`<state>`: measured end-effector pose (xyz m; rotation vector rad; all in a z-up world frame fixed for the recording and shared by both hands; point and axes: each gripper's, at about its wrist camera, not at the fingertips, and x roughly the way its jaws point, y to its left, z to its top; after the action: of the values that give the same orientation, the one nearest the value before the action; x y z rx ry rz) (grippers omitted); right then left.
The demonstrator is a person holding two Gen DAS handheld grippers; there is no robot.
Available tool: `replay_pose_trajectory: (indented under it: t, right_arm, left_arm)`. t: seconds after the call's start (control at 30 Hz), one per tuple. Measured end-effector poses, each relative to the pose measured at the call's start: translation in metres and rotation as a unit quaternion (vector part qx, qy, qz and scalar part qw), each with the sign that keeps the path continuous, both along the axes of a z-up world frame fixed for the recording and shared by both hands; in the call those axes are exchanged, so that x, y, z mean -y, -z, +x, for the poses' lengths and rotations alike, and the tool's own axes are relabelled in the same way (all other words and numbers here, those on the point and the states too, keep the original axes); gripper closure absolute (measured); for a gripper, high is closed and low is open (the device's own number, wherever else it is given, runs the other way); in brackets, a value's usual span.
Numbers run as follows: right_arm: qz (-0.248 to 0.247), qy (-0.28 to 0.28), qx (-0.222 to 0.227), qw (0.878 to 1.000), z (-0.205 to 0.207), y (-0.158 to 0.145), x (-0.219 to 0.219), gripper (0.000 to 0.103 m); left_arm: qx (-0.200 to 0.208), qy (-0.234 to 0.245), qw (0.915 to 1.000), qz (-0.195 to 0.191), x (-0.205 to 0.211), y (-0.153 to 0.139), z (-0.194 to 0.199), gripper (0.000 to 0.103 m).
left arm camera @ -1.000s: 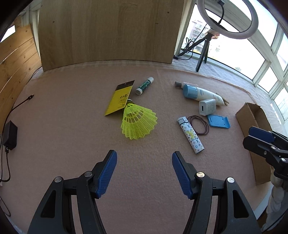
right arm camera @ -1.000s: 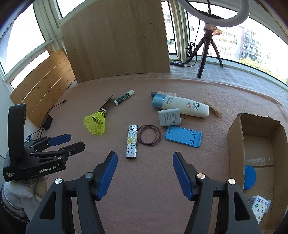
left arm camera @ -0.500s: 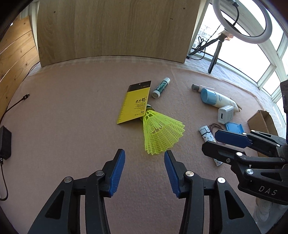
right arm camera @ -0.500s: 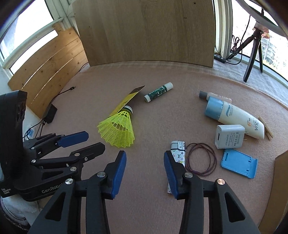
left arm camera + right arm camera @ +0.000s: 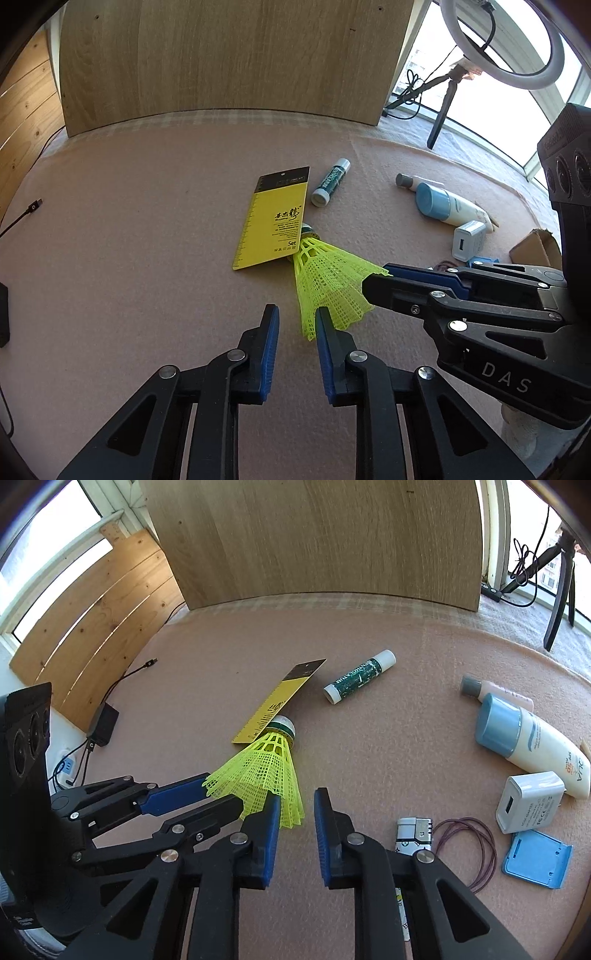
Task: Organize objects
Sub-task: 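Grasp the yellow shuttlecock by its cork with the right tool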
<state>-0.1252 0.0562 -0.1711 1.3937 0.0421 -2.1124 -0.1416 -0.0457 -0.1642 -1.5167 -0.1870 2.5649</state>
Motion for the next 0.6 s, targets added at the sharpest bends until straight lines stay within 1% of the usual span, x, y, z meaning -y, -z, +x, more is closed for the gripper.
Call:
replay_pose_trajectory:
  t: [0.07, 0.17, 0.4, 0.6]
  right_arm:
    - [0.001, -0.003, 0.002, 1.000, -0.001, 0.001, 0.003, 0.097]
    - [0.003, -0.006, 0.000, 1.000, 0.000, 0.002, 0.006, 0.099]
    - [-0.012, 0.001, -0.005, 1.000, 0.004, -0.005, -0.001, 0.101]
    - [-0.023, 0.011, -0.020, 0.999, 0.021, -0.020, -0.021, 0.101]
  left_arm:
    - [-0.001, 0.001, 1.0000, 0.000, -0.001, 0.000, -0.001, 0.092]
    - [0.000, 0.002, 1.0000, 0.003, -0.001, 0.000, -0.001, 0.097]
    - [-0.005, 0.008, 0.9999, 0.009, -0.008, -0.007, 0.009, 0.097]
    - [-0.023, 0.024, 0.9992, 0.022, -0.026, -0.027, 0.025, 0.098]
